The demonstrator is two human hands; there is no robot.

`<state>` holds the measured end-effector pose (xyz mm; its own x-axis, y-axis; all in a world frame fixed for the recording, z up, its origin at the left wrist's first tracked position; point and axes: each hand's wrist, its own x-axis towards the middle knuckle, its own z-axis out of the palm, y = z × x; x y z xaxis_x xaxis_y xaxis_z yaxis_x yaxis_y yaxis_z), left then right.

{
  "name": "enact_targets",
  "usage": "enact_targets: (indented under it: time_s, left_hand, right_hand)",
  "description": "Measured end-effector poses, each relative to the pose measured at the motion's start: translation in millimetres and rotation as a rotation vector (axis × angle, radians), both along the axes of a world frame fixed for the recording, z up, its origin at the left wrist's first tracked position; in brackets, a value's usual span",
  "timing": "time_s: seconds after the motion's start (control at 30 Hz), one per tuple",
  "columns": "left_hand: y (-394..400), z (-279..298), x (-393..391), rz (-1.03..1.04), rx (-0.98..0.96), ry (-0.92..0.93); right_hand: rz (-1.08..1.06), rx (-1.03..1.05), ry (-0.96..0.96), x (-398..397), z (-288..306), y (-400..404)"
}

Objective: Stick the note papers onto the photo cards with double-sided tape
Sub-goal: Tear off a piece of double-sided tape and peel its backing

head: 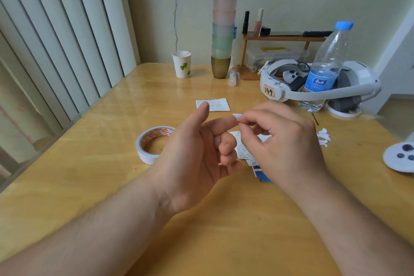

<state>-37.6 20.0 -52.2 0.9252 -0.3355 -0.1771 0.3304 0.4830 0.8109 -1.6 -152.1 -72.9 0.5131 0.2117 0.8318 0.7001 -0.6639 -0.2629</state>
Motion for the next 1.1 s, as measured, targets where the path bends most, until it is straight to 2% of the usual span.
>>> enact_targets:
  time_s: [0.17,0.23,0.6,0.9,1.1]
  left_hand:
    - [4,5,-2,-0.064,-0.218,0.079]
    - [5,5,-2,-0.066,-0.244,0.097]
    - [2,1,2,-0.042,-0.073,0.042]
    - [-1,-4,0,-0.032,0.162,-0.060]
    - [-1,-6,2,-0.007,0.196,-0.078]
  right_hand:
    - [-0.044,-0.054,-0.045,3,0,0]
    - [-0.028,-0.055,-0.037,4,0,0]
    - [-0.002,0.007,0.022,4,1,-1]
    - [-0.038,-0.017,0.075,5,0,0]
    - [-0.050,-0.061,0.114,3,-1,1]
